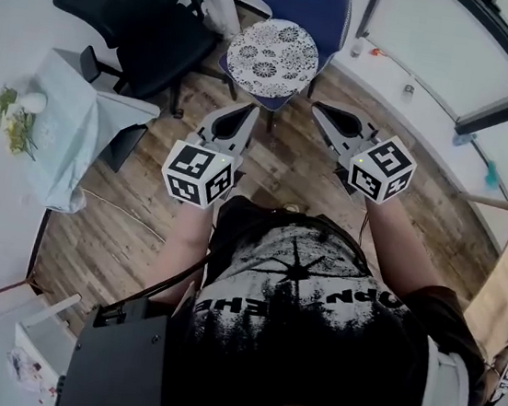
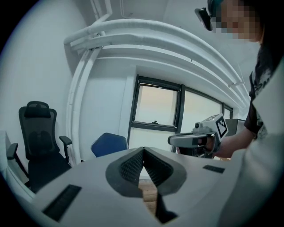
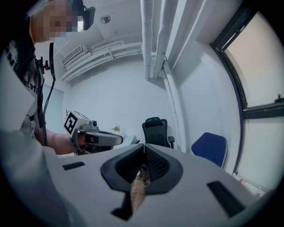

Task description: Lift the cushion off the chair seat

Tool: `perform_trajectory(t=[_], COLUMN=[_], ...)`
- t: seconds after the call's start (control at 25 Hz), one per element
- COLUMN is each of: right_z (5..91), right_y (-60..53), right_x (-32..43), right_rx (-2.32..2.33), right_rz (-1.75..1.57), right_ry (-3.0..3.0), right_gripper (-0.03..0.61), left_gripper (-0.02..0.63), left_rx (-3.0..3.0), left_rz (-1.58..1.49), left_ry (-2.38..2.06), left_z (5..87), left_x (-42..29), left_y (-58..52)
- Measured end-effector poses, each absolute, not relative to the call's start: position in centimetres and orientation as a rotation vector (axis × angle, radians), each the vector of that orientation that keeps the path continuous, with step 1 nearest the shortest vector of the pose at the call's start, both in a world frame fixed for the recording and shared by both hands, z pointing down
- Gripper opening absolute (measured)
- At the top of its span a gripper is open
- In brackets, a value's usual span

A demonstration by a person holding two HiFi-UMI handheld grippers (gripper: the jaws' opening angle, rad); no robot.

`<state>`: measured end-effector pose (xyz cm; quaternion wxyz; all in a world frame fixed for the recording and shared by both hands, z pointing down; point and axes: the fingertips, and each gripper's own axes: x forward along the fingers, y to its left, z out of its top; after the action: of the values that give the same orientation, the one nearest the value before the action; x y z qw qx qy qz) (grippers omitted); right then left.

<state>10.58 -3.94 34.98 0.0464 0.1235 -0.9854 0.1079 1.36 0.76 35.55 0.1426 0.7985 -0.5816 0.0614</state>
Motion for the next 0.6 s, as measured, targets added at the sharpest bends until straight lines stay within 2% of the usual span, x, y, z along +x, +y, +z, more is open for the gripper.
perform_trajectory(t=[0.6], right_z=[36.2], right_y=[-9.7], right_x=[6.5], right_rx=[0.528], right_rz=[0.356], right_ry=[-2.967], right_gripper=[0.018], left_gripper=[0.012], left_rx=[2.378], left_rz=[0.154], left_ry=[-1.533], left_z=[36.9], left_x=[-3.4], left_y=[-6.3])
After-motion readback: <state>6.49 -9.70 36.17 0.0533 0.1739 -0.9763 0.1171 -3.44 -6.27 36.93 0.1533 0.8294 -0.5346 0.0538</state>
